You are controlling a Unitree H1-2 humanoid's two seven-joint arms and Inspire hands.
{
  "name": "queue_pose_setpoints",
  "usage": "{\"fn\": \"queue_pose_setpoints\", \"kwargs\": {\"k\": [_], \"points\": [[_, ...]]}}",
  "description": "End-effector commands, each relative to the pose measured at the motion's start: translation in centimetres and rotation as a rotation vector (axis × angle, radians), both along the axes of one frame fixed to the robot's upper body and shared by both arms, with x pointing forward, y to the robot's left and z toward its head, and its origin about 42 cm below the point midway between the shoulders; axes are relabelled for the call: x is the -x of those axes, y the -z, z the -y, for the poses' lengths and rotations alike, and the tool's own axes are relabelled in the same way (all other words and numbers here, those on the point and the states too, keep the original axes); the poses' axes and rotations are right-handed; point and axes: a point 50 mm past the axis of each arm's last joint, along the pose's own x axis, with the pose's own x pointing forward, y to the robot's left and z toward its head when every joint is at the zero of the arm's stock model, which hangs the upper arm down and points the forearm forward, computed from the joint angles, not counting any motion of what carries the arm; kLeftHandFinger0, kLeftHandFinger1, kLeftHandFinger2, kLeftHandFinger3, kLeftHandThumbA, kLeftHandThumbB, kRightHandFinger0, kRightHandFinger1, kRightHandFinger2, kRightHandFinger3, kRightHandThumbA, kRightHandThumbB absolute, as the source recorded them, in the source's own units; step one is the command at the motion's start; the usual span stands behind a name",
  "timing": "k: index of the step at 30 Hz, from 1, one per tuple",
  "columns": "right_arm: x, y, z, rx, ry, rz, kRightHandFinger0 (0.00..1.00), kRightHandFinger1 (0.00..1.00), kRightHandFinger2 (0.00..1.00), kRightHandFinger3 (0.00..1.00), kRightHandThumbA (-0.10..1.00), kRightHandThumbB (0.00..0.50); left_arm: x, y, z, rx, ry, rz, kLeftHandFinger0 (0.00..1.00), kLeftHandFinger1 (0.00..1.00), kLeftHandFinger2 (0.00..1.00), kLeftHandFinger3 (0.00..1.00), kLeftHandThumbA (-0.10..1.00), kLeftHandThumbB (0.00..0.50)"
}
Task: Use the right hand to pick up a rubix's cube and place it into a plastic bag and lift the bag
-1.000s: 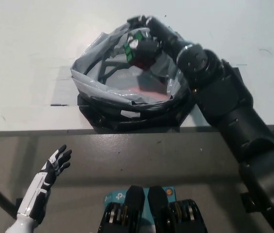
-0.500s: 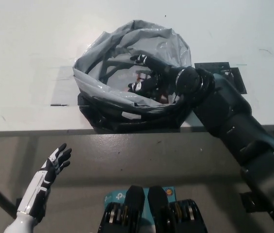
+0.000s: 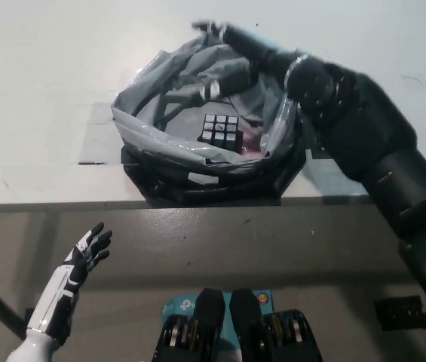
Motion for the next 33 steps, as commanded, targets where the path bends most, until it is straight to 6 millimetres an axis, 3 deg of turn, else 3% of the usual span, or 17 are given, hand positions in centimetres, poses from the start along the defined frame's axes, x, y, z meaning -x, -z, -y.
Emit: {"fn": "queue_pose_setpoints", "kwargs": {"k": [1, 4, 7, 8, 14, 15, 16, 18, 21, 29, 33], "points": [[0.2, -8.9, 1.3, -0.174, 0.012, 0.327, 1.0, 1.0, 1.0, 1.0, 0.93, 0.499, -0.5, -1.3, -0.2, -0.003, 0.028, 0.04, 1.0, 1.0, 1.0, 1.0, 1.0, 0.29], [0.2, -10.0, 2.0, -0.191, 0.048, 0.393, 1.0, 1.0, 1.0, 1.0, 0.97, 0.5, -0.5, -1.4, -0.2, 0.003, 0.029, 0.042, 1.0, 1.0, 1.0, 1.0, 1.0, 0.308], [0.0, -10.3, 2.9, -0.196, 0.068, 0.397, 1.0, 1.0, 1.0, 1.0, 0.95, 0.497, -0.5, -1.5, -0.2, -0.004, 0.028, 0.04, 1.0, 1.0, 1.0, 1.0, 1.0, 0.326], [-0.2, -9.7, 3.4, -0.184, 0.088, 0.383, 1.0, 1.0, 1.0, 1.0, 0.9, 0.492, -0.5, -1.4, -0.2, -0.005, 0.028, 0.037, 1.0, 1.0, 1.0, 1.0, 1.0, 0.317], [-0.7, -7.2, 4.4, -0.147, 0.124, 0.316, 1.0, 1.0, 1.0, 1.0, 0.87, 0.488, -0.3, -1.2, -0.1, -0.003, 0.031, 0.035, 1.0, 1.0, 1.0, 1.0, 1.0, 0.313], [-1.0, -6.0, 4.6, -0.121, 0.142, 0.297, 1.0, 1.0, 1.0, 1.0, 0.88, 0.499, -0.3, -1.2, -0.2, -0.01, 0.028, 0.04, 1.0, 1.0, 1.0, 1.0, 1.0, 0.309], [-1.1, -5.5, 4.7, -0.11, 0.15, 0.288, 1.0, 1.0, 1.0, 1.0, 0.82, 0.49, -0.3, -1.2, -0.2, -0.012, 0.026, 0.041, 1.0, 1.0, 1.0, 1.0, 1.0, 0.309], [-1.5, -3.9, 5.0, -0.087, 0.175, 0.232, 1.0, 1.0, 1.0, 1.0, 0.9, 0.497, -0.3, -1.1, -0.2, -0.014, 0.021, 0.042, 1.0, 1.0, 1.0, 1.0, 1.0, 0.31], [-1.7, -2.2, 5.3, -0.067, 0.199, 0.182, 1.0, 1.0, 1.0, 1.0, 0.88, 0.471, -0.3, -1.0, -0.2, -0.011, 0.021, 0.039, 1.0, 1.0, 1.0, 1.0, 1.0, 0.313], [-2.0, 2.3, 5.1, -0.065, 0.231, 0.054, 1.0, 1.0, 1.0, 1.0, 0.98, 0.5, 0.0, -0.7, -0.1, -0.01, 0.023, 0.032, 1.0, 1.0, 1.0, 1.0, 1.0, 0.295], [-2.0, 3.8, 5.0, -0.058, 0.249, 0.004, 1.0, 1.0, 1.0, 1.0, 0.95, 0.5, 0.0, -0.7, -0.2, -0.01, 0.021, 0.037, 1.0, 1.0, 1.0, 1.0, 1.0, 0.294]]}}
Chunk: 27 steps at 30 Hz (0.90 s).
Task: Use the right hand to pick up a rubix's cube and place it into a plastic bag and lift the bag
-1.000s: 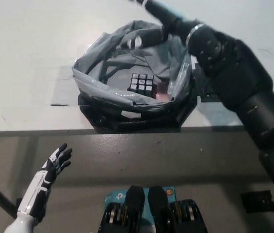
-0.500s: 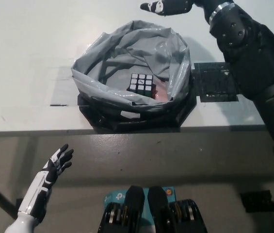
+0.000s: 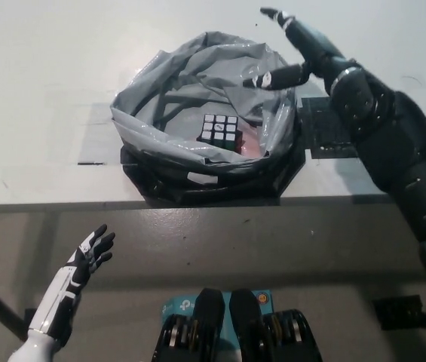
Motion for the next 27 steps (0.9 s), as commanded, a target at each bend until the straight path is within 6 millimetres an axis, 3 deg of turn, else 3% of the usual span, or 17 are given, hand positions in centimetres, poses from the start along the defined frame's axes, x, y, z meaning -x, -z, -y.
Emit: {"fn": "queue_pose_setpoints", "kwargs": {"k": [1, 17, 27], "points": [[-0.5, -1.7, -1.3, -0.033, 0.013, 0.022, 1.0, 1.0, 1.0, 1.0, 0.92, 0.5, 0.0, -0.8, -0.2, -0.009, 0.008, 0.049, 1.0, 1.0, 1.0, 1.0, 1.0, 0.294], [-0.7, 0.4, -1.1, 0.01, 0.102, -0.09, 1.0, 1.0, 1.0, 1.0, 0.93, 0.5, 0.3, -0.7, -0.2, -0.007, 0.007, 0.044, 1.0, 1.0, 1.0, 1.0, 1.0, 0.301], [-0.9, -0.1, -0.8, 0.042, 0.19, -0.058, 1.0, 1.0, 1.0, 1.0, 0.89, 0.5, 0.2, -0.8, -0.2, -0.003, 0.005, 0.04, 1.0, 1.0, 1.0, 1.0, 1.0, 0.315]]}}
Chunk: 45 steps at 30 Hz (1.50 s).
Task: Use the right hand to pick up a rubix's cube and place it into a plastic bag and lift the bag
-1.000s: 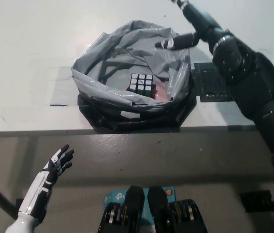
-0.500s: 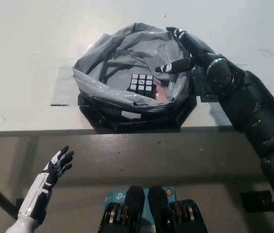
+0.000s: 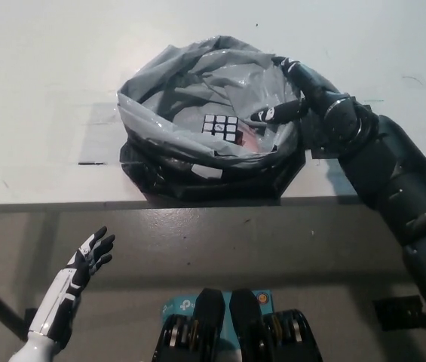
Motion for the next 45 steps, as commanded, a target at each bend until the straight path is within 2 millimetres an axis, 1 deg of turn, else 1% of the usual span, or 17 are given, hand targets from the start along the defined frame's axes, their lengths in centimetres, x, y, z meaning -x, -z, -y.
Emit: {"fn": "queue_pose_setpoints", "kwargs": {"k": [1, 4, 6, 15, 21, 23, 31, 34, 36, 37, 38, 39, 40, 42, 43, 44, 45], "points": [[-1.0, -4.9, -0.9, -0.018, 0.052, 0.162, 1.0, 1.0, 1.0, 1.0, 0.88, 0.483, 0.0, -0.9, -0.3, -0.005, 0.005, 0.043, 1.0, 1.0, 1.0, 1.0, 1.0, 0.315], [-1.1, -6.1, -0.8, -0.037, 0.055, 0.214, 1.0, 1.0, 1.0, 1.0, 0.86, 0.463, 0.1, -0.9, -0.3, -0.008, 0.002, 0.04, 1.0, 1.0, 1.0, 1.0, 1.0, 0.32], [-1.1, -6.4, -0.8, -0.035, 0.065, 0.229, 1.0, 1.0, 1.0, 1.0, 0.87, 0.485, 0.1, -0.8, -0.3, -0.01, 0.003, 0.042, 1.0, 1.0, 1.0, 1.0, 1.0, 0.319], [-1.1, -5.3, -0.5, -0.091, 0.097, 0.146, 1.0, 1.0, 1.0, 1.0, 0.87, 0.5, 0.2, -0.8, -0.2, -0.004, 0.002, 0.05, 1.0, 1.0, 1.0, 1.0, 1.0, 0.311], [-1.0, -3.9, -0.7, -0.26, 0.121, 0.028, 1.0, 1.0, 1.0, 1.0, 0.77, 0.497, -0.1, -0.9, -0.2, -0.006, 0.007, 0.05, 1.0, 1.0, 1.0, 1.0, 1.0, 0.306], [-0.7, -2.6, -1.0, -0.341, 0.124, -0.074, 1.0, 1.0, 1.0, 1.0, 0.7, 0.5, -0.1, -0.9, -0.2, -0.008, 0.0, 0.052, 1.0, 1.0, 1.0, 1.0, 1.0, 0.306], [0.0, 0.3, -1.6, -0.354, 0.11, -0.219, 0.99, 1.0, 1.0, 1.0, 0.78, 0.5, -0.2, -1.0, -0.2, -0.005, 0.006, 0.049, 1.0, 1.0, 1.0, 1.0, 1.0, 0.316], [0.3, 1.3, -1.7, -0.422, 0.114, -0.307, 0.98, 1.0, 1.0, 1.0, 0.71, 0.492, -0.3, -1.1, -0.3, -0.006, 0.008, 0.056, 1.0, 1.0, 1.0, 1.0, 1.0, 0.297], [0.3, 1.3, -1.8, -0.379, 0.106, -0.321, 0.71, 1.0, 1.0, 1.0, 0.74, 0.472, -0.4, -1.1, -0.3, -0.006, 0.007, 0.059, 1.0, 1.0, 1.0, 1.0, 1.0, 0.306], [0.3, 1.2, -1.8, -0.348, 0.101, -0.327, 0.63, 1.0, 1.0, 1.0, 0.74, 0.467, -0.4, -1.1, -0.3, -0.007, 0.007, 0.062, 1.0, 1.0, 1.0, 1.0, 1.0, 0.308], [0.2, 1.1, -1.8, -0.328, 0.096, -0.329, 0.42, 0.74, 1.0, 1.0, 0.7, 0.426, -0.4, -1.2, -0.3, -0.006, 0.006, 0.061, 1.0, 1.0, 1.0, 1.0, 1.0, 0.315], [0.1, 0.8, -1.9, -0.317, 0.103, -0.327, 0.03, 0.29, 0.64, 1.0, 0.54, 0.373, -0.5, -1.2, -0.3, -0.005, 0.008, 0.057, 1.0, 1.0, 1.0, 1.0, 1.0, 0.314], [0.1, 0.6, -2.1, -0.3, 0.118, -0.31, 0.01, 0.06, 0.31, 0.9, 0.45, 0.367, -0.5, -1.3, -0.3, -0.007, 0.008, 0.056, 1.0, 1.0, 1.0, 1.0, 1.0, 0.306], [-0.1, -0.1, -2.2, -0.297, 0.159, -0.231, 0.0, 0.0, 0.26, 0.52, 0.21, 0.281, -0.6, -1.4, -0.3, -0.014, 0.011, 0.06, 1.0, 1.0, 1.0, 1.0, 1.0, 0.299], [-0.2, -0.3, -2.2, -0.306, 0.163, -0.217, 0.0, 0.07, 0.37, 0.45, 0.2, 0.268, -0.7, -1.4, -0.3, -0.016, 0.012, 0.061, 1.0, 1.0, 1.0, 1.0, 1.0, 0.298], [-0.3, -0.7, -2.2, -0.361, 0.179, -0.19, 0.02, 0.2, 0.52, 0.43, 0.09, 0.252, -0.7, -1.4, -0.3, -0.015, 0.012, 0.062, 1.0, 1.0, 1.0, 1.0, 1.0, 0.306], [-0.3, -1.0, -2.2, -0.418, 0.196, -0.17, 0.04, 0.3, 0.65, 0.4, 0.06, 0.239, -0.7, -1.4, -0.3, -0.012, 0.013, 0.061, 1.0, 1.0, 1.0, 1.0, 1.0, 0.308]]}}
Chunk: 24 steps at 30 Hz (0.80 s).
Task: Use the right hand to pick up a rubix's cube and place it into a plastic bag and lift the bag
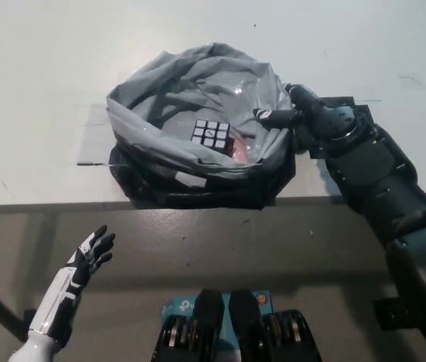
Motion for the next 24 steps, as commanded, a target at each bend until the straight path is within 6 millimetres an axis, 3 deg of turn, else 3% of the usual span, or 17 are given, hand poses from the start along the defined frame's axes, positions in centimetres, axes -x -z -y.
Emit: {"fn": "queue_pose_setpoints", "kwargs": {"k": [1, 4, 5, 8, 10, 12, 14, 15, 18, 19, 20, 21, 22, 24], "points": [[-0.9, -3.6, -1.1, -0.111, 0.086, 0.109, 0.0, 0.33, 0.66, 0.32, 0.1, 0.238, -0.5, -1.3, -0.3, -0.013, 0.011, 0.054, 1.0, 1.0, 1.0, 1.0, 1.0, 0.315], [-1.3, -5.2, -0.7, -0.185, 0.11, 0.151, 0.0, 0.34, 0.68, 0.26, 0.1, 0.238, -0.5, -1.2, -0.3, -0.016, 0.011, 0.054, 1.0, 1.0, 1.0, 1.0, 1.0, 0.309], [-1.4, -5.6, -0.5, -0.224, 0.108, 0.166, 0.0, 0.36, 0.69, 0.18, 0.08, 0.224, -0.5, -1.2, -0.3, -0.013, 0.01, 0.054, 1.0, 1.0, 1.0, 1.0, 1.0, 0.313], [-1.7, -7.8, -0.2, -0.369, 0.121, 0.181, 0.04, 0.43, 0.79, 0.38, 0.07, 0.237, -0.4, -1.1, -0.4, -0.01, 0.006, 0.051, 1.0, 1.0, 1.0, 1.0, 1.0, 0.308], [-1.8, -9.5, -0.3, -0.466, 0.118, 0.184, 0.02, 0.42, 0.79, 0.35, 0.0, 0.23, -0.4, -1.0, -0.4, -0.013, 0.004, 0.048, 1.0, 1.0, 1.0, 1.0, 1.0, 0.304], [-1.8, -10.6, -0.3, -0.513, 0.118, 0.194, 0.0, 0.37, 0.72, 0.4, -0.01, 0.227, -0.4, -1.1, -0.4, -0.017, 0.005, 0.045, 1.0, 1.0, 1.0, 1.0, 1.0, 0.305], [-1.7, -11.9, -0.2, -0.57, 0.112, 0.21, 0.0, 0.35, 0.73, 0.33, 0.02, 0.228, -0.4, -1.1, -0.3, -0.015, 0.006, 0.045, 1.0, 1.0, 1.0, 1.0, 1.0, 0.302], [-1.6, -12.9, -0.3, -0.624, 0.113, 0.216, 0.0, 0.34, 0.74, 0.39, 0.01, 0.223, -0.4, -1.1, -0.3, -0.012, 0.005, 0.045, 1.0, 1.0, 1.0, 1.0, 1.0, 0.304], [-1.4, -14.5, -0.5, -0.706, 0.102, 0.226, 0.0, 0.33, 0.75, 0.41, -0.03, 0.2, -0.3, -0.9, -0.3, -0.011, 0.001, 0.046, 1.0, 1.0, 1.0, 1.0, 1.0, 0.303], [-1.3, -15.4, -0.7, -0.744, 0.089, 0.243, 0.0, 0.3, 0.74, 0.49, -0.05, 0.195, -0.3, -0.9, -0.4, -0.011, 0.001, 0.047, 1.0, 1.0, 1.0, 1.0, 1.0, 0.299], [-1.3, -15.6, -0.7, -0.752, 0.086, 0.246, 0.0, 0.3, 0.74, 0.5, -0.05, 0.195, -0.3, -0.9, -0.4, -0.011, 0.001, 0.048, 1.0, 1.0, 1.0, 1.0, 1.0, 0.299], [-1.1, -16.6, -1.0, -0.779, 0.075, 0.238, 0.0, 0.25, 0.66, 0.28, -0.01, 0.169, -0.3, -0.9, -0.4, -0.013, 0.002, 0.048, 1.0, 1.0, 1.0, 1.0, 0.99, 0.286], [-1.0, -17.5, -1.1, -0.8, 0.068, 0.236, 0.0, 0.23, 0.63, 0.18, 0.0, 0.163, -0.3, -0.9, -0.4, -0.013, 0.003, 0.048, 1.0, 1.0, 1.0, 1.0, 0.99, 0.286], [-0.5, -19.8, -1.6, -0.863, 0.044, 0.246, 0.0, 0.19, 0.57, 0.22, 0.0, 0.15, -0.4, -0.9, -0.4, -0.019, 0.006, 0.05, 1.0, 1.0, 1.0, 1.0, 0.99, 0.287]]}}
